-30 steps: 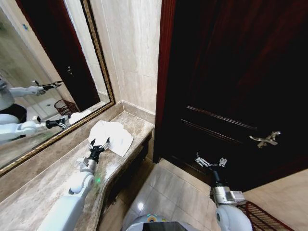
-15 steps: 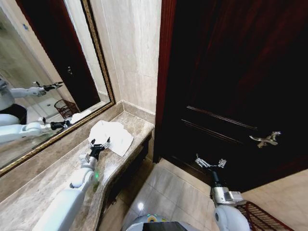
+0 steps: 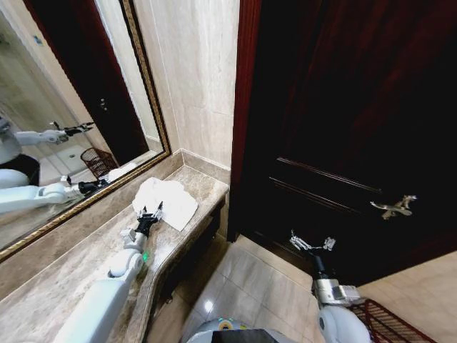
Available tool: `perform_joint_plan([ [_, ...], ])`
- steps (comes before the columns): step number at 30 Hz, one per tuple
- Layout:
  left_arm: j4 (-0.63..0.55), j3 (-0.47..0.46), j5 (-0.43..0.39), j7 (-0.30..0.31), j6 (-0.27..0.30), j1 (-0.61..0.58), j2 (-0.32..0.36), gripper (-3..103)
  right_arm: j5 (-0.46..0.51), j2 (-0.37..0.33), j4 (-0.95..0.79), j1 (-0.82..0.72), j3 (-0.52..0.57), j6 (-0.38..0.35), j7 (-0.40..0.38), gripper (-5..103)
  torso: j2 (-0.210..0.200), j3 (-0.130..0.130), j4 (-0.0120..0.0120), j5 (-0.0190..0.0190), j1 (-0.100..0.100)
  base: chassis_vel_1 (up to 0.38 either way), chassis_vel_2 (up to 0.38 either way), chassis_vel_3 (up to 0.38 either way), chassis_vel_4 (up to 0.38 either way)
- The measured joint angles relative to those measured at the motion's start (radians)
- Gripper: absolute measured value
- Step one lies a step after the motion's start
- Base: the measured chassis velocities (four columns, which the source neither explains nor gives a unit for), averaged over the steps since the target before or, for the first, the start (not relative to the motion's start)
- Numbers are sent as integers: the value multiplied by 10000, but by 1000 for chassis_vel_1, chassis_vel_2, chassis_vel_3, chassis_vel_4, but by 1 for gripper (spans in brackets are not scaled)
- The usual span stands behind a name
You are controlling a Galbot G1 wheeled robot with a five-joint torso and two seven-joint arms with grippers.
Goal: Discard the used towel into the hamper.
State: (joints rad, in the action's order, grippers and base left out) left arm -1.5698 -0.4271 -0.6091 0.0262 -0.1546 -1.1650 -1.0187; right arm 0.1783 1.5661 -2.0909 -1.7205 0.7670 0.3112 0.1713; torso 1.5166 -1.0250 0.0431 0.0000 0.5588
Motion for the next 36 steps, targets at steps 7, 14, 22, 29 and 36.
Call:
perform_joint_plan([
  [7, -87, -8, -29, 27, -219, -41, -25, 16, 57, 6, 13, -66, 14, 42, 62, 100, 0, 0, 0, 0, 0, 0, 0, 0, 0],
  [14, -64, 0, -22, 75, -423, -62, -103, 7, 63, 36, 12, -82, 7, 51, 7, 100, 0, 0, 0, 0, 0, 0, 0, 0, 0],
  [22, -42, 57, -27, 58, -677, -45, -169, 7, 18, 38, 5, -35, 54, 3, -302, 100, 0, 0, 0, 0, 0, 0, 0, 0, 0],
  [29, -386, 75, 11, 151, -802, -253, -297, 7, 103, 33, -19, 56, -22, 9, -192, 100, 0, 0, 0, 1, 0, 0, 0, 0, 0],
  [36, -963, 60, 39, 352, -826, -454, -570, 7, 24, -57, 48, 184, -7, 67, -242, 100, 0, 0, -1, 2, 0, 0, 0, 0, 0],
])
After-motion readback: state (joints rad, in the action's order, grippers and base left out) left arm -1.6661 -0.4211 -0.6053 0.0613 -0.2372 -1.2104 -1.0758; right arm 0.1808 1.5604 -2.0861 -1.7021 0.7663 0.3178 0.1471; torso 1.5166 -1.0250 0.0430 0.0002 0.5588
